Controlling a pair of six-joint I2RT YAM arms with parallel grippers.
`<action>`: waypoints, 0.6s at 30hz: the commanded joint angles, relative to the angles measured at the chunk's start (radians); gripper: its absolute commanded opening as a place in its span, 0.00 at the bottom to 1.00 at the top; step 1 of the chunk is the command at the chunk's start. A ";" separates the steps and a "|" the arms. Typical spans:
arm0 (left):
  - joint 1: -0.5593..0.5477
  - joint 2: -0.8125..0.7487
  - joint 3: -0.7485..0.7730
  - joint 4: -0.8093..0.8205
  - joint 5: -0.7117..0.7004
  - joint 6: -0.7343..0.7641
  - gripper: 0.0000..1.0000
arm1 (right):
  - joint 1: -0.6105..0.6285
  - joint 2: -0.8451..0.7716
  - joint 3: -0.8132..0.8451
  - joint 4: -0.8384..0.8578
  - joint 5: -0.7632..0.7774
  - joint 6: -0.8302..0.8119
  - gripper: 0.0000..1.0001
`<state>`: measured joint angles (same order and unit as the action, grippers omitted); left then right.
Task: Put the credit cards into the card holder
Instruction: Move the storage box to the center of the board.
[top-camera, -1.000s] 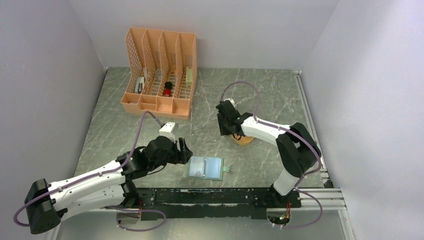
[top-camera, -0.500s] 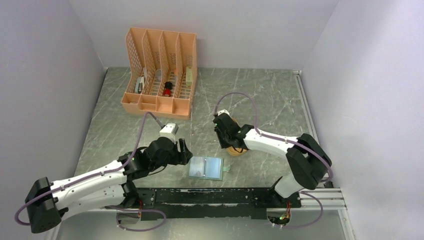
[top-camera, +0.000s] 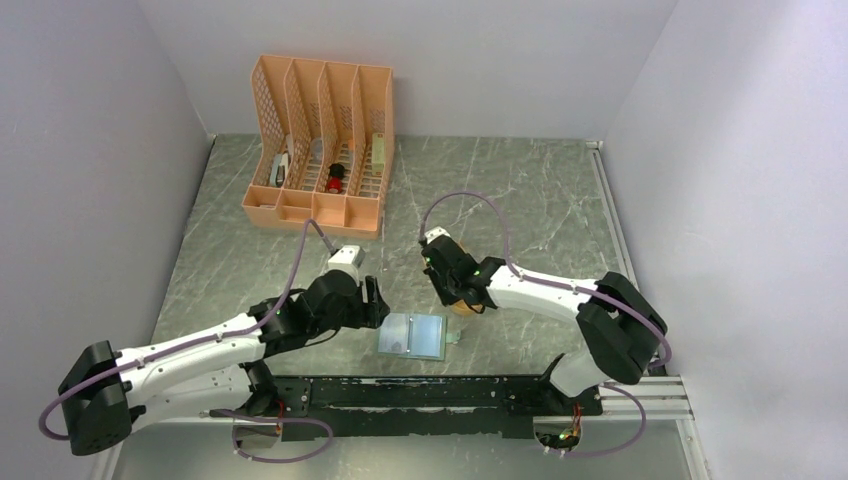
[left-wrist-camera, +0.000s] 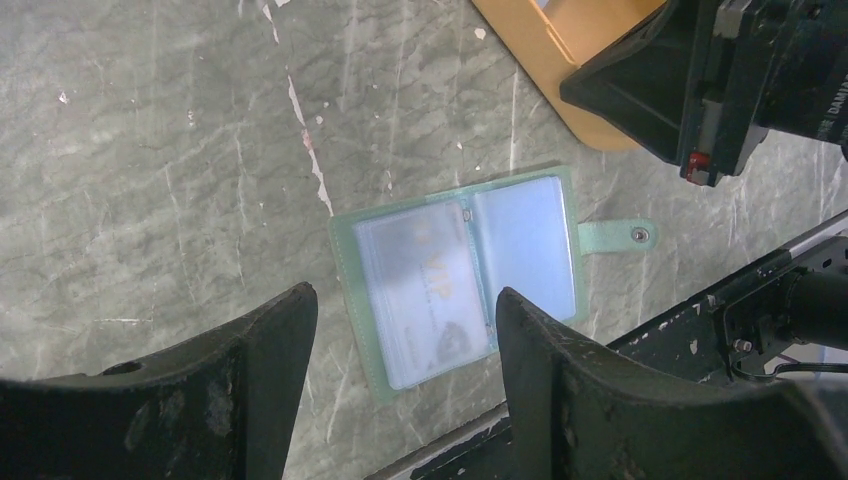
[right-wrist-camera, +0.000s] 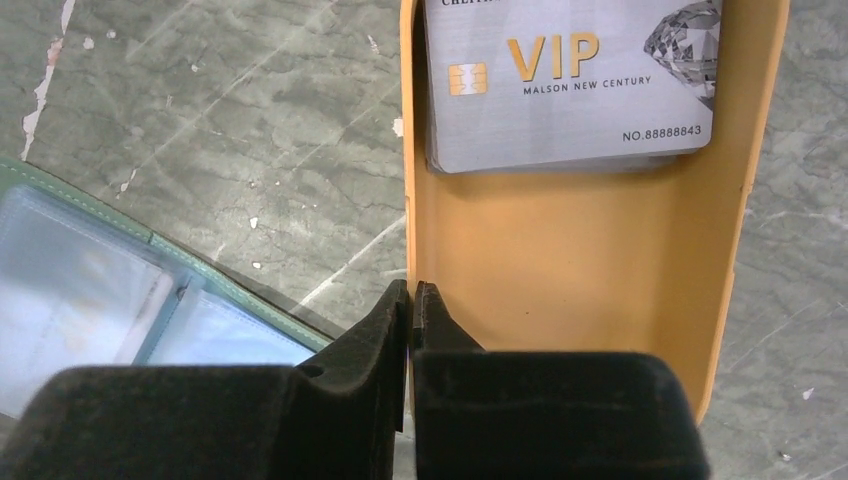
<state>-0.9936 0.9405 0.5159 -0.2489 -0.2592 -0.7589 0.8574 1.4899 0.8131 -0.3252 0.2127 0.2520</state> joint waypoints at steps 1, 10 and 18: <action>0.005 -0.024 0.008 0.027 0.004 -0.004 0.70 | 0.019 0.016 0.028 0.018 0.039 -0.067 0.00; 0.006 -0.087 -0.013 -0.023 -0.021 -0.013 0.71 | 0.056 0.063 0.089 0.040 0.055 -0.192 0.00; 0.006 -0.119 -0.040 -0.025 -0.011 -0.011 0.71 | 0.083 0.106 0.072 0.067 0.030 -0.276 0.00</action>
<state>-0.9932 0.8394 0.4927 -0.2703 -0.2619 -0.7673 0.9318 1.5723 0.8707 -0.2955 0.2516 0.0463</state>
